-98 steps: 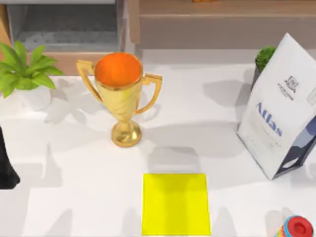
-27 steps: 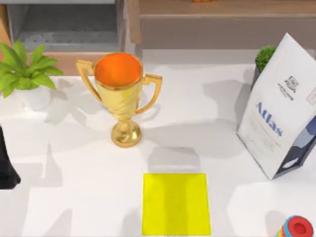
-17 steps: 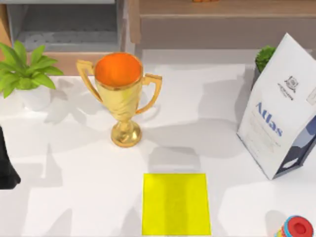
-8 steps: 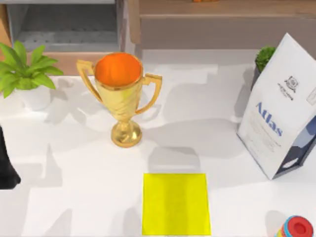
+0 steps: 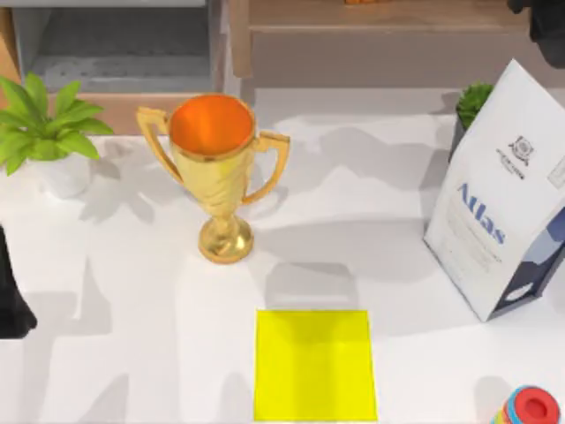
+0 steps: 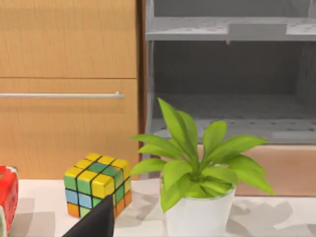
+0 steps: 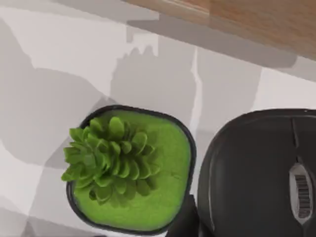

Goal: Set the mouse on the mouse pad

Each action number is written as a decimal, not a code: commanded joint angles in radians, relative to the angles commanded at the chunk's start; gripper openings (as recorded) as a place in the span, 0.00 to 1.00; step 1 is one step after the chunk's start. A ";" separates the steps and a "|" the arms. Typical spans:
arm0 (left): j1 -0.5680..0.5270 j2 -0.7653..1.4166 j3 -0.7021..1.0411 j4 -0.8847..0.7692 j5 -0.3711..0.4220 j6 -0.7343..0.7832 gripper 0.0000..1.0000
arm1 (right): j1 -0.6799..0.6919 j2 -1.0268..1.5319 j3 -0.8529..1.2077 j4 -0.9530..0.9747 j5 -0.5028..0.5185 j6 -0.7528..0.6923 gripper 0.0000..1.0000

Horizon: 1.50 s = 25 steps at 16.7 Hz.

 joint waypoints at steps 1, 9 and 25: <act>0.000 0.000 0.000 0.000 0.000 0.000 1.00 | 0.067 -0.039 -0.012 0.028 -0.013 0.071 0.00; 0.000 0.000 0.000 0.000 0.000 0.000 1.00 | 0.627 -0.232 -0.296 0.113 -0.128 0.728 0.00; 0.000 0.000 0.000 0.000 0.000 0.000 1.00 | 0.808 -0.176 -0.700 0.152 0.047 1.119 0.00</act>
